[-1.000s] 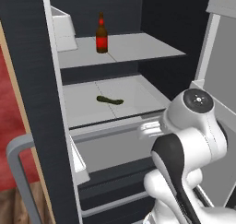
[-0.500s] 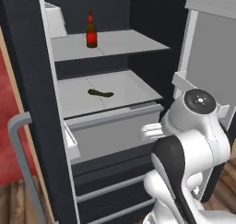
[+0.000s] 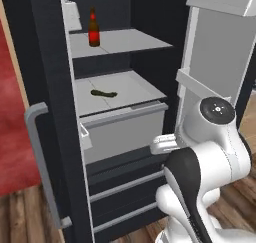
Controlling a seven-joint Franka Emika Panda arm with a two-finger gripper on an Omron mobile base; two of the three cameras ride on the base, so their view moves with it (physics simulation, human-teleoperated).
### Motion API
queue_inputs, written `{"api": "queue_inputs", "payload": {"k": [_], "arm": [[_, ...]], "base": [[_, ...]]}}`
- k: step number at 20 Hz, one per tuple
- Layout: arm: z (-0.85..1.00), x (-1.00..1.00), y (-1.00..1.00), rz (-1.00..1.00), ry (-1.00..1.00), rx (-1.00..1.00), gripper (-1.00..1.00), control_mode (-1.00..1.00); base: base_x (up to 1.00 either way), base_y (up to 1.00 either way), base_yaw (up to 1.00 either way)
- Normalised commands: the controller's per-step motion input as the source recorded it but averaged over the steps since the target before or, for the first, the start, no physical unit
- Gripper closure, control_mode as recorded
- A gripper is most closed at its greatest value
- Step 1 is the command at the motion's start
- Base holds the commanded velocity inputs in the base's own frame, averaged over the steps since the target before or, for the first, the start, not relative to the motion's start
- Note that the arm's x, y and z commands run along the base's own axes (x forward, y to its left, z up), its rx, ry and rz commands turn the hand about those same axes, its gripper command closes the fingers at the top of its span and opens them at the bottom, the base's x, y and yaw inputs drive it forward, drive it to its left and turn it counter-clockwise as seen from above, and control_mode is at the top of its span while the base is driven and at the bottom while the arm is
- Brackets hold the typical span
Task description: Place the beer on the top shelf of the fridge to keep it out of children's reach, and place the lemon and squash on lower shelves for easy access.
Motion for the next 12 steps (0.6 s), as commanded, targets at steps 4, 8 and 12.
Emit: {"api": "queue_inputs", "payload": {"k": [4,8,12], "arm": [[0.00,0.00,0.00,0.00,0.00,0.00,-1.00,1.00],[0.00,0.00,0.00,0.00,0.00,0.00,-1.00,1.00],[0.00,0.00,0.00,0.00,0.00,0.00,-1.00,1.00]], "base": [[-0.43,-0.01,-0.48],[-0.59,0.00,-0.65],[-0.65,0.00,-0.73]]}}
